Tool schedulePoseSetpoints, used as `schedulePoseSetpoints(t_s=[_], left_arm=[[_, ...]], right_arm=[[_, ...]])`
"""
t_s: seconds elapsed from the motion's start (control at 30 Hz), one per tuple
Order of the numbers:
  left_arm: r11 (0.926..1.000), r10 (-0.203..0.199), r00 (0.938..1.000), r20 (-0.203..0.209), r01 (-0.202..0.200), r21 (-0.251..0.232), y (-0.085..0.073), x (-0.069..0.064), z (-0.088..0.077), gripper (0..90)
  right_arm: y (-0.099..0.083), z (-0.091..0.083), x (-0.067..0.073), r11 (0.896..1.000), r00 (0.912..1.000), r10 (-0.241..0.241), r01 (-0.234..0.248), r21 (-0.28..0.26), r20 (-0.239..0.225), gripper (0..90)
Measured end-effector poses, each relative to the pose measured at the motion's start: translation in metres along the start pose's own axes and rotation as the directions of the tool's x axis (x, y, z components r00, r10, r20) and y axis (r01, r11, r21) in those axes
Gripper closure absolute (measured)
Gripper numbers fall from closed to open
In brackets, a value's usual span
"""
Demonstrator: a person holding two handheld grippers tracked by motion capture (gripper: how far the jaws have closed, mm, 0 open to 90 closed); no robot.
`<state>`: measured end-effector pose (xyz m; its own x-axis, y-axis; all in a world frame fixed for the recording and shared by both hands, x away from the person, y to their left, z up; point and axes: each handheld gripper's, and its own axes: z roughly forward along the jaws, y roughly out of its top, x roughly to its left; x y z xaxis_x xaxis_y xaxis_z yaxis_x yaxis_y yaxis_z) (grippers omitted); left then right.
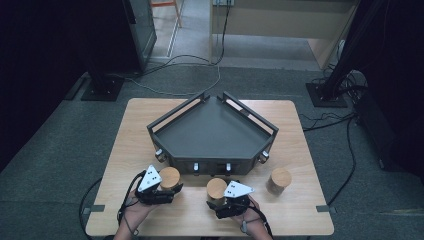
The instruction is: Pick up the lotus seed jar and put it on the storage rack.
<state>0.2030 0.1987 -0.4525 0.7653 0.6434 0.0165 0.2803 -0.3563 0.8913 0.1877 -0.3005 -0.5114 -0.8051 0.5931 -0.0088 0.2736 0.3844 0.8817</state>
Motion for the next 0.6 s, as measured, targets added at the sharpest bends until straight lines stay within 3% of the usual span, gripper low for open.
schedulePoseSetpoints(t_s=[0.6], left_arm=[[1.0, -0.004, 1.0, 0.002, 0.004, 0.0, 0.0094, 0.0031, -0.0032, 25.0]], right_arm=[[0.0001, 0.0, 0.0007, 1.0, 1.0, -0.001, 0.001, 0.001, 0.004, 13.3]])
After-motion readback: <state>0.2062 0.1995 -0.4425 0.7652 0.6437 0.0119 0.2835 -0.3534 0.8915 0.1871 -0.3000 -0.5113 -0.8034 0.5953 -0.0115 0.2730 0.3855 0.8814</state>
